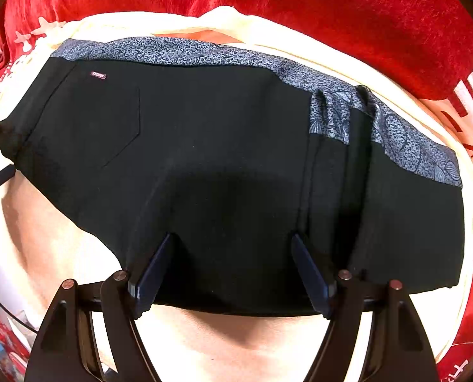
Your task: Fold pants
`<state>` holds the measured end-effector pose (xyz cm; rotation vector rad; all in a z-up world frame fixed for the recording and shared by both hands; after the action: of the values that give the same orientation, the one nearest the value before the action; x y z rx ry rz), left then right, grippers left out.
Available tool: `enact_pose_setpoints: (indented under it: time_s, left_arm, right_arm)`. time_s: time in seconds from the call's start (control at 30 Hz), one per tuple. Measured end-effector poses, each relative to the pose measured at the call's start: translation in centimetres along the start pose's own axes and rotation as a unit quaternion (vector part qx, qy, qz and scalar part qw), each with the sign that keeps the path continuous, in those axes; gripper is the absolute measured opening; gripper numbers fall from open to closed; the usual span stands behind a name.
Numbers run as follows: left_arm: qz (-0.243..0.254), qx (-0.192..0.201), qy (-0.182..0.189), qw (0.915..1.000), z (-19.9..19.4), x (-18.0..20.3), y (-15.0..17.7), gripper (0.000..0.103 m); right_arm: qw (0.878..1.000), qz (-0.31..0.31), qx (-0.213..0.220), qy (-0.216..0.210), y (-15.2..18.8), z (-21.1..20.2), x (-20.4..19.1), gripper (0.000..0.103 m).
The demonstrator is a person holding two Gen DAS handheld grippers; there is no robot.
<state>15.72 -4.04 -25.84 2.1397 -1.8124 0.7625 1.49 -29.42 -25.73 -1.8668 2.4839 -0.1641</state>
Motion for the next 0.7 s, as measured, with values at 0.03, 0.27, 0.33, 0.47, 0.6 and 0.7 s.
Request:
enact_pose_setpoints:
  time_s: [0.03, 0.27, 0.33, 0.47, 0.6, 0.7]
  left_arm:
    - [0.0, 0.001, 0.002, 1.0, 0.1, 0.2, -0.2, 0.093]
    - [-0.012, 0.007, 0.069, 0.9975, 0.0, 3.8, -1.2, 0.093]
    - [-0.003, 0.002, 0.055, 0.9985, 1.0, 3.6, -1.0, 0.093]
    - [-0.015, -0.004, 0.044, 0.9989, 2.5, 3.3, -0.9, 0.094]
    - [0.01, -0.006, -0.015, 0.9998, 2.9, 3.9, -0.8, 0.092]
    - [0.027, 0.001, -0.064, 0.9976, 2.6, 3.5, -0.9, 0.053]
  right_arm:
    - [1.0, 0.0, 0.0, 0.0, 0.0, 0.0, 0.0, 0.079]
    - [1.0, 0.002, 0.002, 0.002, -0.2, 0.2, 0.0, 0.079]
    - [1.0, 0.003, 0.002, 0.004, -0.4, 0.2, -0.1, 0.079]
    - [1.0, 0.003, 0.003, 0.004, -0.4, 0.4, -0.2, 0.079]
    - [1.0, 0.002, 0.004, 0.0, -0.3, 0.4, -0.1, 0.079]
    - [1.0, 0.004, -0.002, -0.005, -0.5, -0.1, 0.2, 0.079]
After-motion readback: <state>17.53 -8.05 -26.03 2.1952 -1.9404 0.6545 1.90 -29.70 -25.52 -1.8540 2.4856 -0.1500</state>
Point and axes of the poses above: each gripper's, at about its wrist camera, not at the fingertips, and z roughly the way its jaws point, x to its right, y to its underside, the point moved 10 cm from there along z, roughly the way its jaws point, and after that the axes turned 3 degrees about z, right-handed, at the moved point
